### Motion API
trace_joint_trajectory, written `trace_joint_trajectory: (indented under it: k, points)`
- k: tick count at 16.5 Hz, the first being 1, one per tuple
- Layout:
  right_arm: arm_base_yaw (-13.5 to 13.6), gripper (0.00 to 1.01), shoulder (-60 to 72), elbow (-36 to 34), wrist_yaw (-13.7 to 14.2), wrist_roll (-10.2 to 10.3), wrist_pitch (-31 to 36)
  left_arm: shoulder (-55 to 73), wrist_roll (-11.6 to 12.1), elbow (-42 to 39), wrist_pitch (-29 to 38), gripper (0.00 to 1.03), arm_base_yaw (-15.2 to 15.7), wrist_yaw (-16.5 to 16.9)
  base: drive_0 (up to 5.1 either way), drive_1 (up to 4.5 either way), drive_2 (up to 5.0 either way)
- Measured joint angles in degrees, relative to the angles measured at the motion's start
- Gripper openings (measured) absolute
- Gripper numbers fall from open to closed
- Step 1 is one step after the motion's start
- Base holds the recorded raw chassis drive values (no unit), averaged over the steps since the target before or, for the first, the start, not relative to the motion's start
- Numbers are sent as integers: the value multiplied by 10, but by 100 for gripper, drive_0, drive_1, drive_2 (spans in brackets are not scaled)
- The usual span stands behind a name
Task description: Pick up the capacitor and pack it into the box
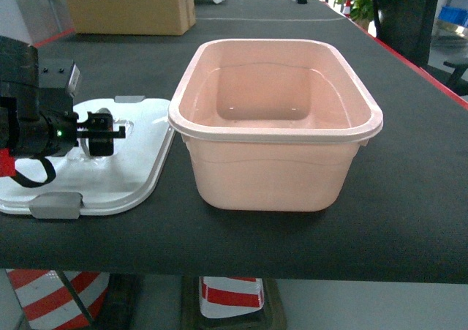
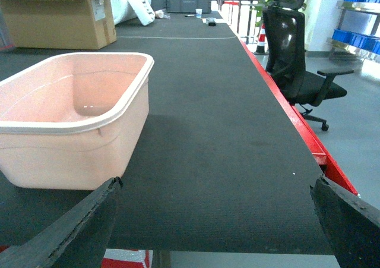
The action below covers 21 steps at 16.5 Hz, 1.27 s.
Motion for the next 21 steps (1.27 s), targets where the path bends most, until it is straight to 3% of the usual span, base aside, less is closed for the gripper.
trace_joint_trajectory:
  k: [5,11,16,19,21]
  points:
    - [0,98,0,0,0,0,0,3,1,3,3,2,3,2,0,0,0]
    - [0,98,0,0,0,0,0,-11,1,5,-1,2,16,3,0,0,0]
    - [0,98,0,0,0,0,0,-131,0,24,-44,2,14,1,0,0,0]
    - [0,98,0,0,0,0,0,-210,-12,56,-89,2,-18,-17,0,0,0]
    - [0,98,0,0,0,0,0,-246,-39,64,-138,2,-84,-43,0,0,0]
